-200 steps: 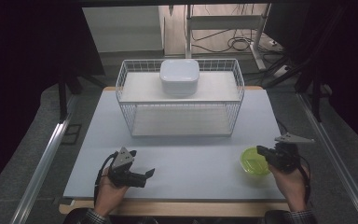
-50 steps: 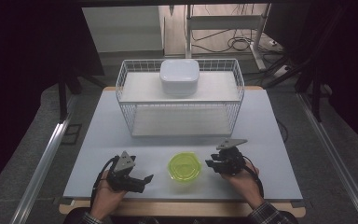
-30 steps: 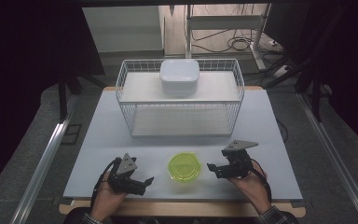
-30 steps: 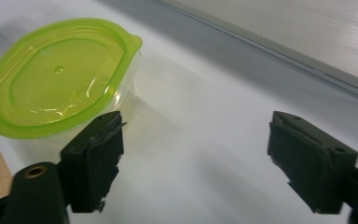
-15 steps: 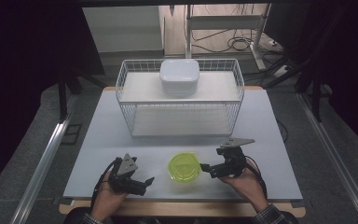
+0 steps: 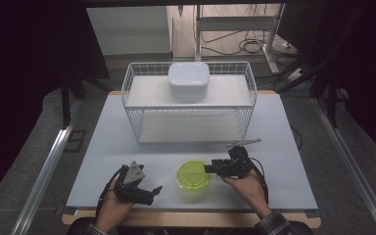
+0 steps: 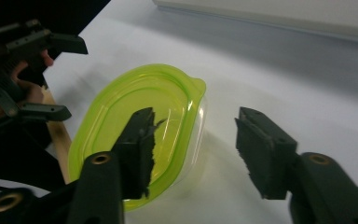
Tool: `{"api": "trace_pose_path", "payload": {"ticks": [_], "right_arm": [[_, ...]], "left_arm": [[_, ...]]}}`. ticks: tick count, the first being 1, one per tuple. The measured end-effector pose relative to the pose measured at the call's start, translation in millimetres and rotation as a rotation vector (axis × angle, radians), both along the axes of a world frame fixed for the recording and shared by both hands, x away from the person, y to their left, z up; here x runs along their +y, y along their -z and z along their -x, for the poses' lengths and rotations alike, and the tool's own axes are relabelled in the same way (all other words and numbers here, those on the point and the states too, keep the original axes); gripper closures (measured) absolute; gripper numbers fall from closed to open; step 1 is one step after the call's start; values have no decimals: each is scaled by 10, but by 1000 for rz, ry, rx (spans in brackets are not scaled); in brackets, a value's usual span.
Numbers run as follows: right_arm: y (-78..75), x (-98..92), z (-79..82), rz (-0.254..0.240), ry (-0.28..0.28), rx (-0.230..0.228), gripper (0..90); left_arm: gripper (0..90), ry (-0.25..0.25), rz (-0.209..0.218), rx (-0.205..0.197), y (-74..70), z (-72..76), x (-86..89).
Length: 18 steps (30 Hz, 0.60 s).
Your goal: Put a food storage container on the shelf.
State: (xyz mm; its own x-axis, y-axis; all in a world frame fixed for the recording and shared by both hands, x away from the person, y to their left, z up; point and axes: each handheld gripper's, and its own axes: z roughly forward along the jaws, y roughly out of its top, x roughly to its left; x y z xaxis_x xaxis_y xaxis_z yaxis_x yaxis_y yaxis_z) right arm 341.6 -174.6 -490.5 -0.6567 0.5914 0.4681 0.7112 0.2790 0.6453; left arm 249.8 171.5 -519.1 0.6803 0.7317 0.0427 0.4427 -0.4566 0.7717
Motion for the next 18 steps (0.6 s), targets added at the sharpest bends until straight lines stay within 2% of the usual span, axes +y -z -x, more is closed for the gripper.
{"api": "trace_pose_path", "payload": {"ticks": [3, 7, 13, 16, 18], "right_arm": [[31, -9, -41, -37, 4, 64, 558], [70, 7, -94, -45, -2, 96, 601], [115, 44, -162, -78, -10, 146, 717], [140, 48, -189, -112, -11, 186, 780], [160, 38, -202, -153, -12, 231, 807]], "left_arm": [[36, 2, -4, -1, -1, 1, -4], [36, 2, -7, -1, 1, 1, -6], [36, 4, -9, -2, 1, 2, -6], [36, 4, -10, -4, 0, 4, -5], [36, 2, -8, -2, 0, 6, -7]]}}
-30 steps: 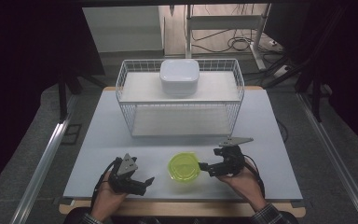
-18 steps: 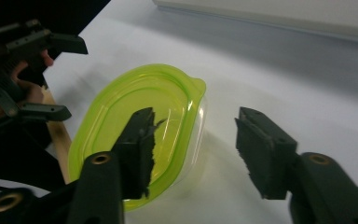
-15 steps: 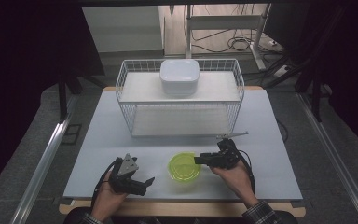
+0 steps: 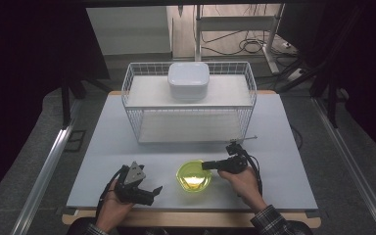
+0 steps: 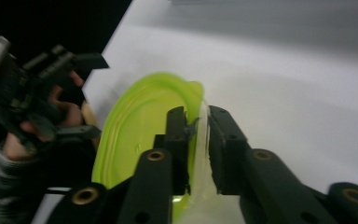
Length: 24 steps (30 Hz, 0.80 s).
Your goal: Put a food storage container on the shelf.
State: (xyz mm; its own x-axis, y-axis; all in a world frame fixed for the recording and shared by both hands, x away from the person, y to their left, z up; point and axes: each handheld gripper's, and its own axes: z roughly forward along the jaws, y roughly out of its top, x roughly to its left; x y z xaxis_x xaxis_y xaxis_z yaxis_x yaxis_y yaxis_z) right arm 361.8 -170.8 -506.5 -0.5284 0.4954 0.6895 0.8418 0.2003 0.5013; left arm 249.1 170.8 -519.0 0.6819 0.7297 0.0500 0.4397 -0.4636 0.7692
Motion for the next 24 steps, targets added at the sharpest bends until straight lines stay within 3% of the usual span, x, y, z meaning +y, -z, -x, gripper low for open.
{"api": "trace_pose_path", "payload": {"ticks": [3, 7, 17, 24], "right_arm": [[2, -8, 5, -8, 9, 16, 813], [-36, -20, 25, -11, 17, 3, 816], [-199, -111, 19, -81, 48, -20, 817], [-424, -134, 11, -103, 63, -75, 817]], "left_arm": [[35, 1, -3, -2, 0, -2, 2], [35, -2, 1, -6, -2, -1, 3], [35, -9, 5, -7, -3, -7, 17], [34, -10, 7, -5, -3, -9, 21]]}}
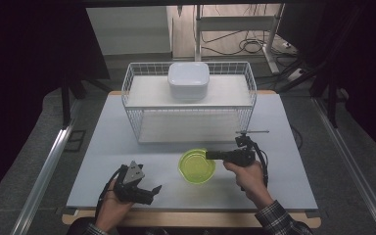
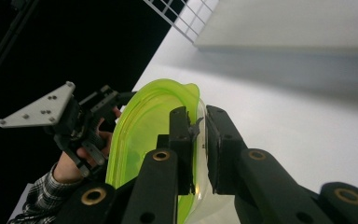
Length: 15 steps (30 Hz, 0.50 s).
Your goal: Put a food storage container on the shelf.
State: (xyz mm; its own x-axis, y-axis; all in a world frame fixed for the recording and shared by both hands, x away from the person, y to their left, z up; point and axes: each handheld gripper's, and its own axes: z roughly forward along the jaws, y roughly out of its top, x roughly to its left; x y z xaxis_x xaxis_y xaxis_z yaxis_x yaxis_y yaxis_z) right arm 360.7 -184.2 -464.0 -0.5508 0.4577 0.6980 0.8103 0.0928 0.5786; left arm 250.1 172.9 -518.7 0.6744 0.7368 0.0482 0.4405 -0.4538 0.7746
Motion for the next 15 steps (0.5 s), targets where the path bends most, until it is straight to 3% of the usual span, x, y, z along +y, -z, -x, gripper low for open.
{"api": "trace_pose_path", "payload": {"ticks": [15], "right_arm": [[-423, 19, -76, -25, 17, -71, 817]], "left_arm": [[33, 1, 4, 0, 5, -3, -7]]}}
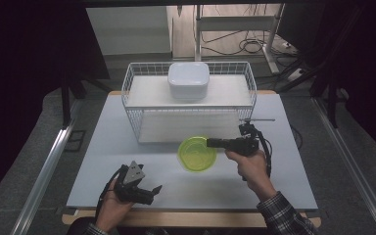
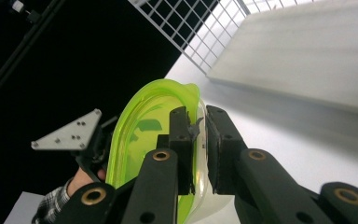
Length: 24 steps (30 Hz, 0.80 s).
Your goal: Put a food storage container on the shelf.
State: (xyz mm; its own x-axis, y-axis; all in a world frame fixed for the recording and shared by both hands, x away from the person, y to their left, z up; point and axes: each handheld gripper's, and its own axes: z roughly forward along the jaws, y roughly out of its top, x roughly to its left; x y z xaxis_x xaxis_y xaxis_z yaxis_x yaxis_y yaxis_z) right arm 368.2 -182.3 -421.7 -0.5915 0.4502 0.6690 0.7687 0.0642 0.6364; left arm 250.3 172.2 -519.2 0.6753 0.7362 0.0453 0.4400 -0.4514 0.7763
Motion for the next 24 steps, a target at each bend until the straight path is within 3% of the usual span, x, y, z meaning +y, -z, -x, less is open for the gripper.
{"api": "trace_pose_path", "payload": {"ticks": [10, 24], "right_arm": [[-211, 72, -96, -36, 2, -21, 817], [-679, 128, -219, -68, 3, -73, 817]], "left_arm": [[33, 3, -6, 1, 0, -4, 3], [33, 7, -5, -3, 6, -12, -3]]}}
